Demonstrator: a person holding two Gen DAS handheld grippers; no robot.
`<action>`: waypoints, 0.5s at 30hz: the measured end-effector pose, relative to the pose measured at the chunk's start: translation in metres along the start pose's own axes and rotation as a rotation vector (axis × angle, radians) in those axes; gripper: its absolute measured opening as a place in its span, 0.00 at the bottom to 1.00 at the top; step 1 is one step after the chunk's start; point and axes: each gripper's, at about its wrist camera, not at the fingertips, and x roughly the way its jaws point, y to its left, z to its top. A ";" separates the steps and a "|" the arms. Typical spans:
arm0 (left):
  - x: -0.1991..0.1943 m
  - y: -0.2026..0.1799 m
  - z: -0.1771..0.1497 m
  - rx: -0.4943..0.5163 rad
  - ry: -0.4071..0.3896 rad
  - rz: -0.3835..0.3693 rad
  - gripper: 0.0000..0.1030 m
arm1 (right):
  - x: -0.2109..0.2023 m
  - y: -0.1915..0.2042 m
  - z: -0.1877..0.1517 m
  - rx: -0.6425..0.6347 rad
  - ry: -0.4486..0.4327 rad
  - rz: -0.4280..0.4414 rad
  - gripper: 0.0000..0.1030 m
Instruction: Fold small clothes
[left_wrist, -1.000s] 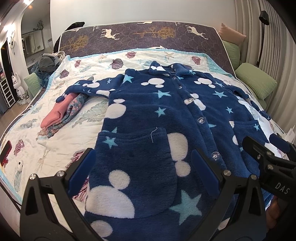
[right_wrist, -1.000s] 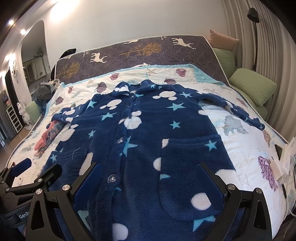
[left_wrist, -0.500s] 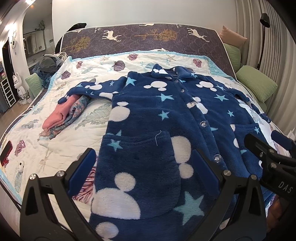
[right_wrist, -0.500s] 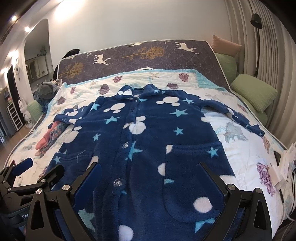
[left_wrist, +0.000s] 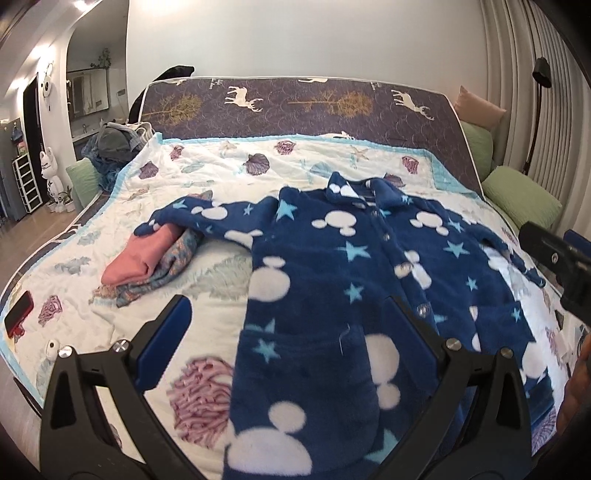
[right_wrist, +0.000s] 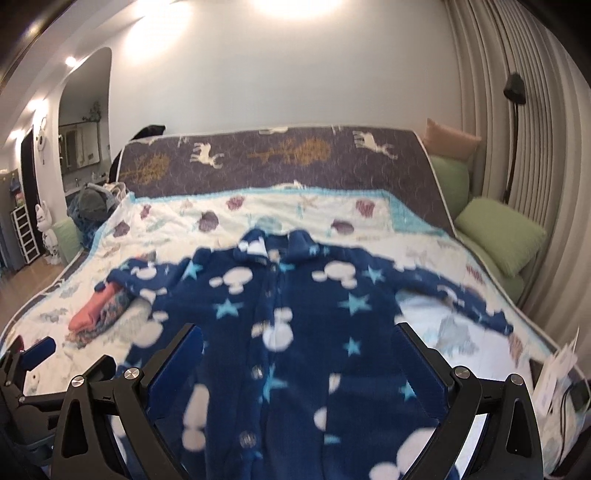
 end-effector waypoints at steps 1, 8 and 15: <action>0.002 0.003 0.005 -0.007 0.004 -0.006 0.99 | 0.000 0.002 0.004 -0.002 -0.004 0.005 1.00; 0.031 0.074 0.060 -0.168 -0.060 0.050 0.99 | -0.010 0.013 0.055 -0.030 -0.137 0.014 1.00; 0.133 0.207 0.111 -0.518 0.010 0.055 0.99 | 0.024 0.008 0.112 0.023 -0.145 0.085 1.00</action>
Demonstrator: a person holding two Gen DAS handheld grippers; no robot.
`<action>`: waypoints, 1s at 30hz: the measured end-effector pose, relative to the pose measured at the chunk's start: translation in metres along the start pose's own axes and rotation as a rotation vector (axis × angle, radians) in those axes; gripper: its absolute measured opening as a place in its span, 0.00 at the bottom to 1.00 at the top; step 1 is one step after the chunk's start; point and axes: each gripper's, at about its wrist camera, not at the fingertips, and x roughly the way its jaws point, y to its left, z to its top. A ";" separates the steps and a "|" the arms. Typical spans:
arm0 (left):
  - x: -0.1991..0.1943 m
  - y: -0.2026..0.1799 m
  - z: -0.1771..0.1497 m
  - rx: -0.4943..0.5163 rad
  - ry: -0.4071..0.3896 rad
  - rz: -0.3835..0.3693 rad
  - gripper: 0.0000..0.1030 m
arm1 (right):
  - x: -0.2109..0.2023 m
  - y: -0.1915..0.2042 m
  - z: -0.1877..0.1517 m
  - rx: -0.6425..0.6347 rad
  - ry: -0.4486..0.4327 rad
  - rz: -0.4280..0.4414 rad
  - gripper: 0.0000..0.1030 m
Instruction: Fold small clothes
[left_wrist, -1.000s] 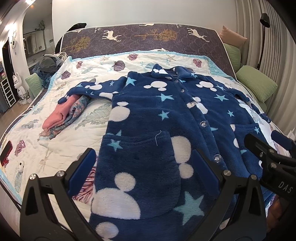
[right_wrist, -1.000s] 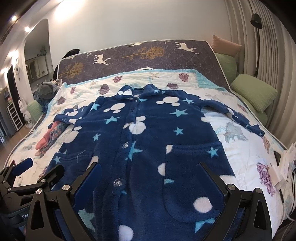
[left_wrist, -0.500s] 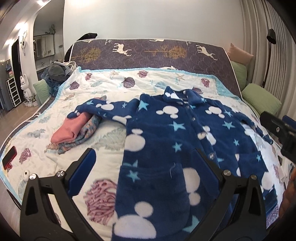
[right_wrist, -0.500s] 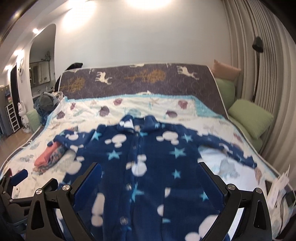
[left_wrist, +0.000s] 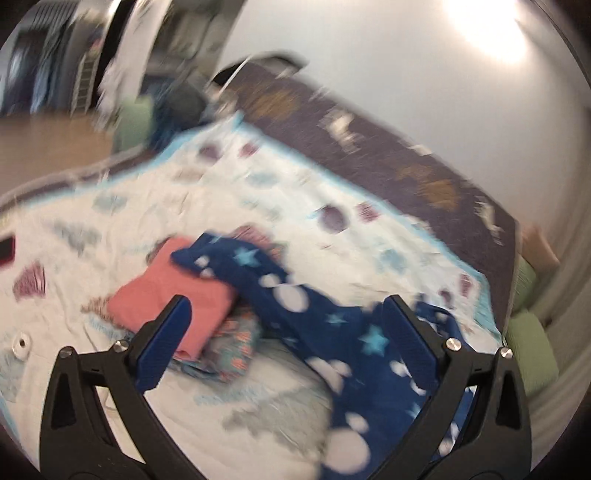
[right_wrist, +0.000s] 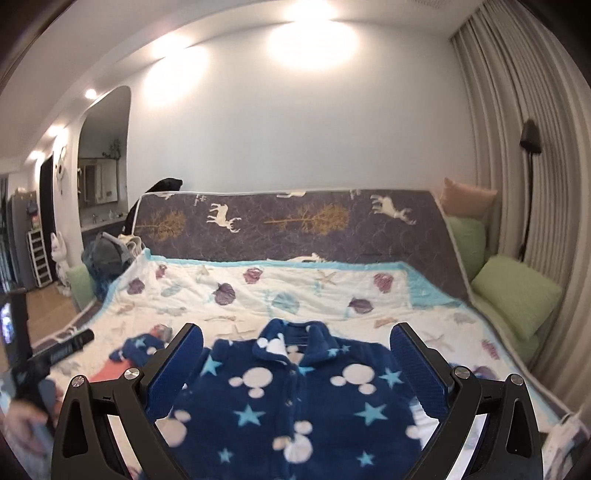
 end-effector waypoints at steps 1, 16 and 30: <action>0.022 0.010 0.006 -0.026 0.048 0.002 0.99 | 0.012 -0.001 -0.002 0.014 0.026 0.017 1.00; 0.238 0.107 0.013 -0.557 0.404 -0.015 0.78 | 0.149 -0.021 -0.120 0.063 0.439 0.020 1.00; 0.109 -0.156 0.028 0.330 0.012 -0.258 0.12 | 0.151 -0.072 -0.125 0.146 0.434 -0.044 1.00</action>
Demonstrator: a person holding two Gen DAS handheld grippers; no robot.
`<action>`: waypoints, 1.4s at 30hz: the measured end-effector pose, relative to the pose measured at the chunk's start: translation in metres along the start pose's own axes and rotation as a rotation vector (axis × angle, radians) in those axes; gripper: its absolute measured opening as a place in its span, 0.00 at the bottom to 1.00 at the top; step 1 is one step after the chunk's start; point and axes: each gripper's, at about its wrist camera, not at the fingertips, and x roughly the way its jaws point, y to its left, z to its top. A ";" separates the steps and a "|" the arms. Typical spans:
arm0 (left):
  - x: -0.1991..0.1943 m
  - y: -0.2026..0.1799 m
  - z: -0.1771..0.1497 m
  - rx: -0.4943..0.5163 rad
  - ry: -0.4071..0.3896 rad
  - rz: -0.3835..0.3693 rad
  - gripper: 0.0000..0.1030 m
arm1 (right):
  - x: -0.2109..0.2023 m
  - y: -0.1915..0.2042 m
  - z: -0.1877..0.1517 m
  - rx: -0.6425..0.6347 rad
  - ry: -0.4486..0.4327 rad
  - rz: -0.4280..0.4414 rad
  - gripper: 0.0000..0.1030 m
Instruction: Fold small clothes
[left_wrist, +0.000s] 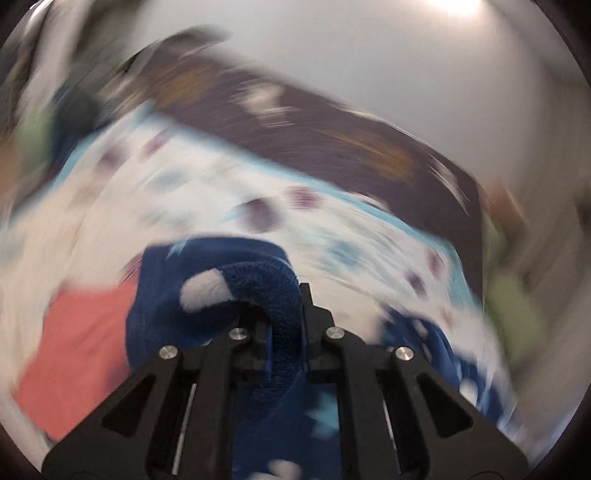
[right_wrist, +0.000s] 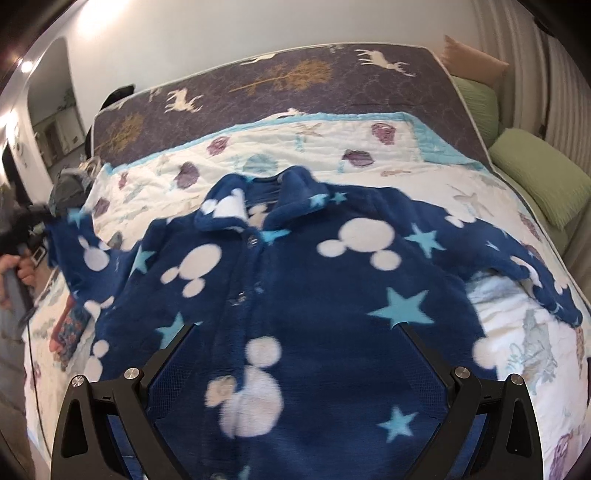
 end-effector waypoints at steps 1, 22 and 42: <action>-0.003 -0.044 -0.011 0.128 0.005 -0.014 0.13 | -0.002 -0.006 -0.001 0.018 -0.003 0.000 1.00; -0.035 -0.050 -0.139 0.345 0.214 0.137 0.64 | 0.019 -0.046 0.025 0.049 0.063 0.194 0.97; 0.021 -0.009 -0.150 0.141 0.292 0.197 0.64 | 0.150 -0.013 0.078 0.373 0.220 0.459 0.12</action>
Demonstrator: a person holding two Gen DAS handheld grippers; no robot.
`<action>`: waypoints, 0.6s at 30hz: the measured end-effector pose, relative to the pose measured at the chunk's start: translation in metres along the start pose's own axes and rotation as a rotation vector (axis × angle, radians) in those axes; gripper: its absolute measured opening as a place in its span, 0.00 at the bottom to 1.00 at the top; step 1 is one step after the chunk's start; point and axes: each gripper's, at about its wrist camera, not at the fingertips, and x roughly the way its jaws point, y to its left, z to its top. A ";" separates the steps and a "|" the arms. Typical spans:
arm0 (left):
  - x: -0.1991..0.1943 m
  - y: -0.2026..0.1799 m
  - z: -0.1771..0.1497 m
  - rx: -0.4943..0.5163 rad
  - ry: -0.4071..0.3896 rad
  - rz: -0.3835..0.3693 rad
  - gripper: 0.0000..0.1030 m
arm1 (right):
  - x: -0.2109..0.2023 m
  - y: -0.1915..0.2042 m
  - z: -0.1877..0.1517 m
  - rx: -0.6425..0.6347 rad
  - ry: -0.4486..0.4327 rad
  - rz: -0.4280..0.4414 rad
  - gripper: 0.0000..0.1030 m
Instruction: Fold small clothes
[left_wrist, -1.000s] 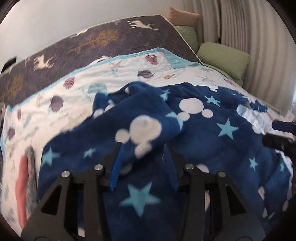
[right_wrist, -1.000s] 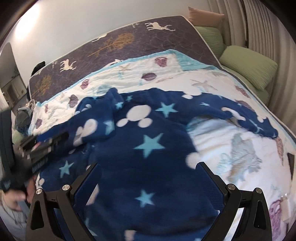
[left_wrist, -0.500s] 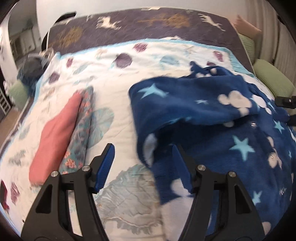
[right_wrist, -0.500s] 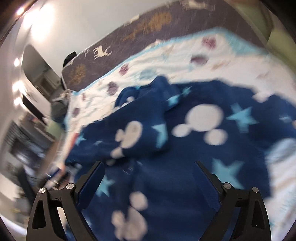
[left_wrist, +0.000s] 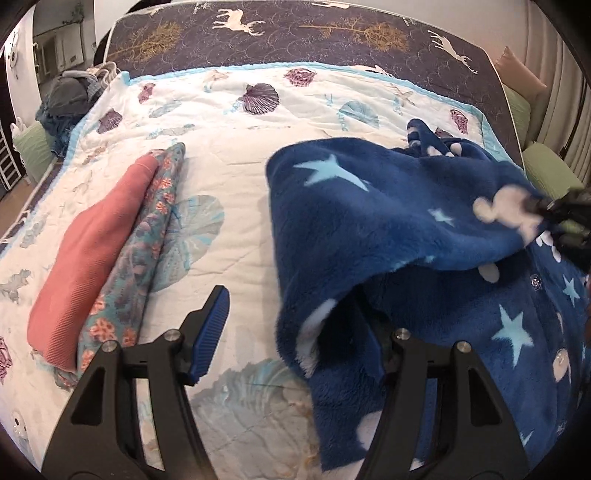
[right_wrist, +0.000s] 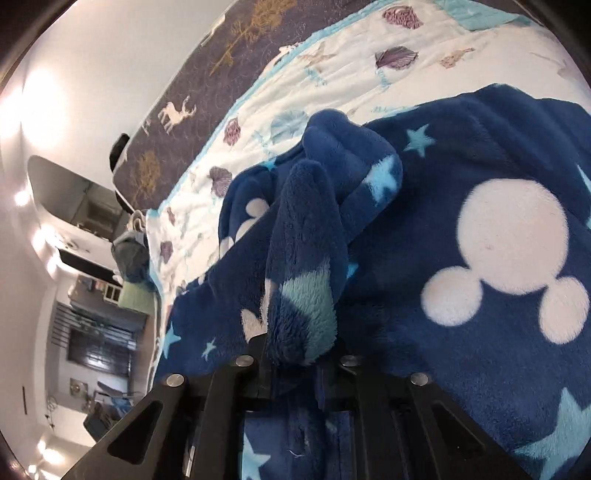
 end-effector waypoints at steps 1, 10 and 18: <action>-0.003 0.000 -0.001 0.006 -0.010 0.013 0.64 | -0.012 0.006 -0.001 -0.033 -0.037 -0.005 0.12; -0.023 -0.028 -0.016 0.150 -0.056 0.020 0.65 | -0.115 0.001 0.010 -0.182 -0.266 -0.135 0.14; -0.030 -0.033 -0.023 0.193 -0.043 0.038 0.65 | -0.106 -0.081 -0.023 -0.056 -0.138 -0.255 0.24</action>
